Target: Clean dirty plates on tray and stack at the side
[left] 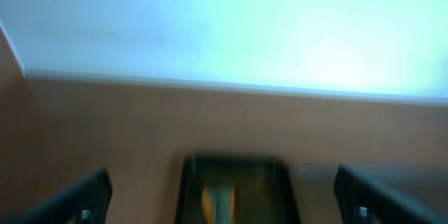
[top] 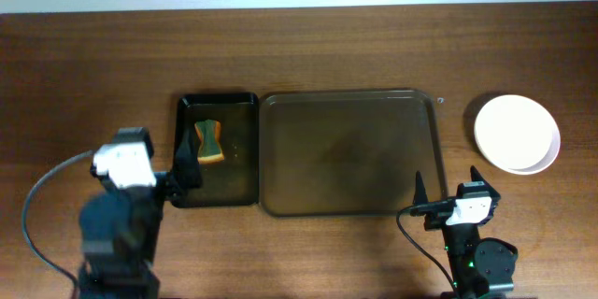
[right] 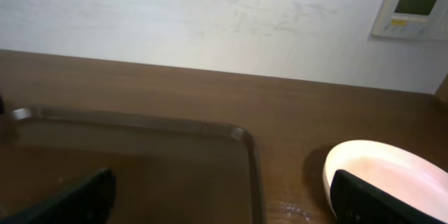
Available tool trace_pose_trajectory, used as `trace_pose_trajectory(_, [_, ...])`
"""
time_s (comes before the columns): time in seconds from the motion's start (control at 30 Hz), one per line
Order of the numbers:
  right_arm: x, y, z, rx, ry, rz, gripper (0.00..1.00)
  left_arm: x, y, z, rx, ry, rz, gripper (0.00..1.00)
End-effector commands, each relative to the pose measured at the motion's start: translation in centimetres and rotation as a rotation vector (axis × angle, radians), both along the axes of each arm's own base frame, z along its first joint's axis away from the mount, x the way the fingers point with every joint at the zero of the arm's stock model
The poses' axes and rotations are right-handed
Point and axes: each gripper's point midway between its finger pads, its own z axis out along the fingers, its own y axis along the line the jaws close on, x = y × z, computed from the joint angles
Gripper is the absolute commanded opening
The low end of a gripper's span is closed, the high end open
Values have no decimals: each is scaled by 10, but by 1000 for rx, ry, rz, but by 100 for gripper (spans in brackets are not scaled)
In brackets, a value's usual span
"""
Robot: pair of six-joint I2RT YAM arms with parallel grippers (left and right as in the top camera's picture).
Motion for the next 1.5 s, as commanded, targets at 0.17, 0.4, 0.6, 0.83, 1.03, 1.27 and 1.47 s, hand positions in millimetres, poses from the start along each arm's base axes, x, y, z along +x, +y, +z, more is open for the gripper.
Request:
trace_pose_trajectory(0.17, [0, 0, -2, 7, 3, -4, 98, -52, 1, 7, -16, -582, -9, 100])
trace_pose_trajectory(0.4, [0, 0, -2, 7, 3, -4, 98, -29, 0, -90, -36, -295, -8, 100])
trace_pose_trajectory(0.6, [0, 0, -2, 7, 3, -4, 98, -29, -6, -132, 12, -124, -47, 100])
trace_pose_trajectory(0.83, [0, 0, -2, 7, 3, -4, 98, -29, -6, -132, 12, -124, -47, 100])
trace_pose_trajectory(1.03, [0, 0, -2, 7, 3, -4, 98, -29, -6, -132, 12, -124, -46, 100])
trace_pose_trajectory(1.27, [0, 0, -2, 7, 3, -4, 98, -29, -6, -132, 12, -124, -46, 100])
trace_pose_trajectory(1.47, [0, 0, -2, 7, 3, -4, 98, -29, -6, -132, 12, -124, -46, 100])
